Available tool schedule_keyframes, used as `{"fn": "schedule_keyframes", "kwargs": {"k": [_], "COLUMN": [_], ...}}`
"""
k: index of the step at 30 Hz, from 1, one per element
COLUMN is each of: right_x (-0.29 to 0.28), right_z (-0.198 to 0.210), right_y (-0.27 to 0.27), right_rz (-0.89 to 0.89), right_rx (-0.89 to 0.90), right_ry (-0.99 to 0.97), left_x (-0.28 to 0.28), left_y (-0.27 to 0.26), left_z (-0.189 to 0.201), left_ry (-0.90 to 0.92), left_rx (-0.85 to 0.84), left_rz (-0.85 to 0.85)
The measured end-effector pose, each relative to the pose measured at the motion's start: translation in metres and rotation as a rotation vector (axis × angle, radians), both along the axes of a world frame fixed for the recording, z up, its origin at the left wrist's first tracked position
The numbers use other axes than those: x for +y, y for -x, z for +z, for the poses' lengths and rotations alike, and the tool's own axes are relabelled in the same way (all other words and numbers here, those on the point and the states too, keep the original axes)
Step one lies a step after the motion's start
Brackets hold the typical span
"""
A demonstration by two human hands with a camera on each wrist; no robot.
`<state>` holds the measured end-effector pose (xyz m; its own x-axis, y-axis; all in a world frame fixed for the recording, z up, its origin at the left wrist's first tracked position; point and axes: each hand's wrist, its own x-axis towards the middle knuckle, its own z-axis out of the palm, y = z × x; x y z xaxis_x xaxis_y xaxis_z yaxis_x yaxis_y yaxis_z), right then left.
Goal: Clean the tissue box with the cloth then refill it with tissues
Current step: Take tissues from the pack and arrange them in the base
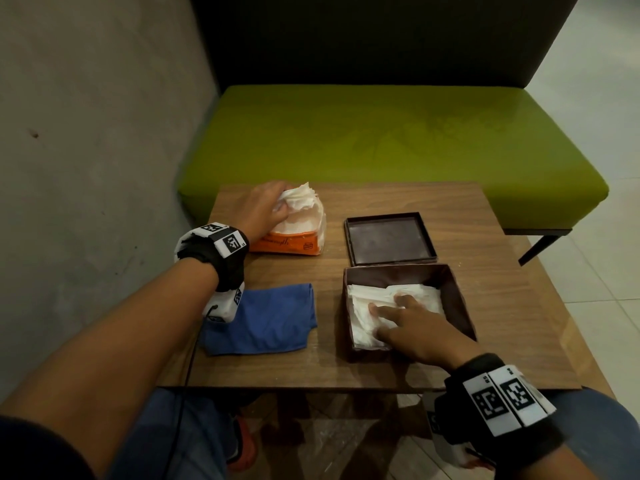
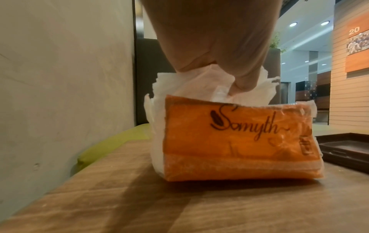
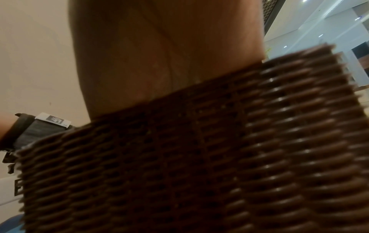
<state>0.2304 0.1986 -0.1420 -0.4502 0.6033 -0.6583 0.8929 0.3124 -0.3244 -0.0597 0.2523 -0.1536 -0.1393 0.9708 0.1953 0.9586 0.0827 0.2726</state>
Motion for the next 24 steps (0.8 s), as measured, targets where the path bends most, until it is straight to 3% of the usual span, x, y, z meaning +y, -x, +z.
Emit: {"fn": "schedule_keyframes", "kwargs": {"k": [6,10,12,14,16,18,22,24], "right_x": [0.002,-0.001,-0.001,-0.001,-0.002,-0.004,-0.007,-0.010], "right_z": [-0.015,-0.019,-0.021,-0.021,-0.020,-0.018,-0.012,-0.008], "right_y": [-0.002,-0.002,-0.003,-0.004,-0.004,-0.003,-0.002,-0.001], "right_rz": [-0.059,-0.169,-0.230,-0.248,-0.241,-0.222,-0.083,-0.049], "right_rx": [0.013,0.094,0.142,0.166,0.172,0.162,0.037,0.027], "right_ry": [-0.013,-0.050,-0.063,-0.080,-0.118,-0.174,-0.318,-0.503], "left_x": [-0.002,-0.010,-0.024,-0.045,-0.069,-0.088,-0.119,-0.129], "left_y": [0.013,0.008,0.004,-0.006,-0.021,-0.039,-0.063,-0.074], "left_z": [0.012,0.040,0.049,0.056,0.058,0.055,0.037,0.033], "left_ry": [-0.191,-0.401,-0.421,-0.285,-0.112,-0.037,-0.063,-0.024], "left_rx": [-0.182,-0.522,-0.927,-1.530,-1.917,-2.047,-2.087,-2.114], "left_rz": [0.081,0.314,0.447,0.410,0.381,0.373,0.425,0.427]}}
